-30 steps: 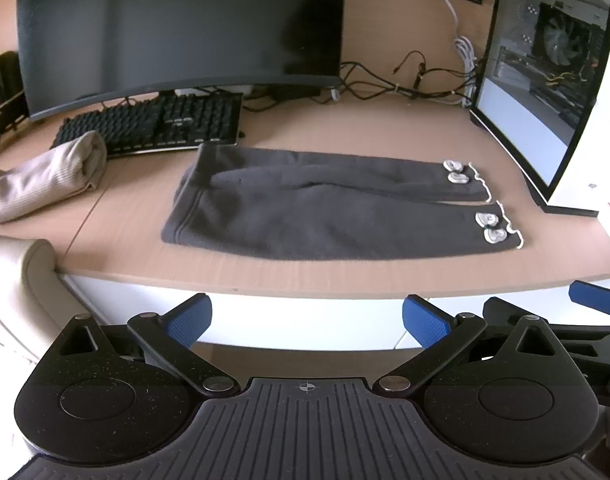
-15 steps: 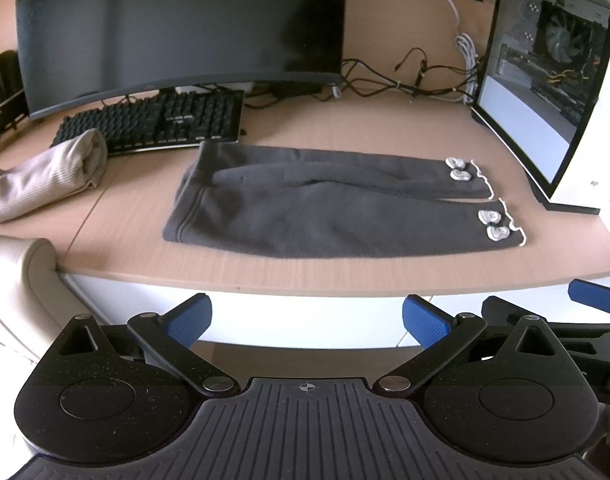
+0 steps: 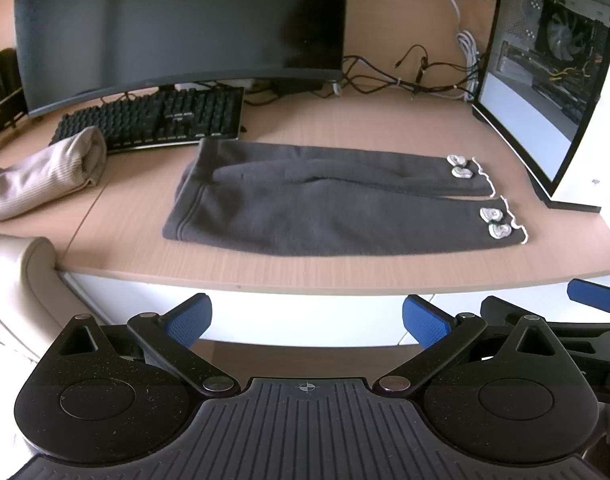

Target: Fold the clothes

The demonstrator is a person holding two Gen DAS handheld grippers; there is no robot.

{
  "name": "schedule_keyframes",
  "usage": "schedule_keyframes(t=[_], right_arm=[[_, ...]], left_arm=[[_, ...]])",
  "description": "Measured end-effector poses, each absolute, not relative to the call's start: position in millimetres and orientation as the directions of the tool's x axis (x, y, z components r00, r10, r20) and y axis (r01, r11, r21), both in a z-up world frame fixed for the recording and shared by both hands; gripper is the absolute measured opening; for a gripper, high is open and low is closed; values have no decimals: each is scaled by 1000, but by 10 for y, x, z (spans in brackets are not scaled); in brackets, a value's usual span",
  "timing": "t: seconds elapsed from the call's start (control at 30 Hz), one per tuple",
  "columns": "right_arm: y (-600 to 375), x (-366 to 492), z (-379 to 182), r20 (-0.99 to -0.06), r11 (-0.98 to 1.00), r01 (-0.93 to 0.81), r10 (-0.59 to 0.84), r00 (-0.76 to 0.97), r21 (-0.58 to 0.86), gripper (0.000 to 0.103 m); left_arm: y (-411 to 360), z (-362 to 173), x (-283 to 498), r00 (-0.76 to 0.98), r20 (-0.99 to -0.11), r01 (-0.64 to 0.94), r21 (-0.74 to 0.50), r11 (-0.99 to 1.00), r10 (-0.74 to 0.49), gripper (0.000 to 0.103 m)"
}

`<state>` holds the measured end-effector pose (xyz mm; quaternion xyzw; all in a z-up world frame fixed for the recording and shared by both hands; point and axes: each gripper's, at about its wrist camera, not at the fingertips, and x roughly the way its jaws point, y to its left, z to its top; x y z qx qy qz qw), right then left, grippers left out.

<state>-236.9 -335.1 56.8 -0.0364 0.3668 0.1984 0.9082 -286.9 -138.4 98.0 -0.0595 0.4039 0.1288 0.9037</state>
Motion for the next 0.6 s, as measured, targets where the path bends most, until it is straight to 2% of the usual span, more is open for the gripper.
schedule_keyframes(t=[0.6], right_arm=[[-3271,-2333,542,-691,917,-390,332,642,78,103]], left_arm=[[-1328,956,-2833,634,-751,-281,-1,960,185,103]])
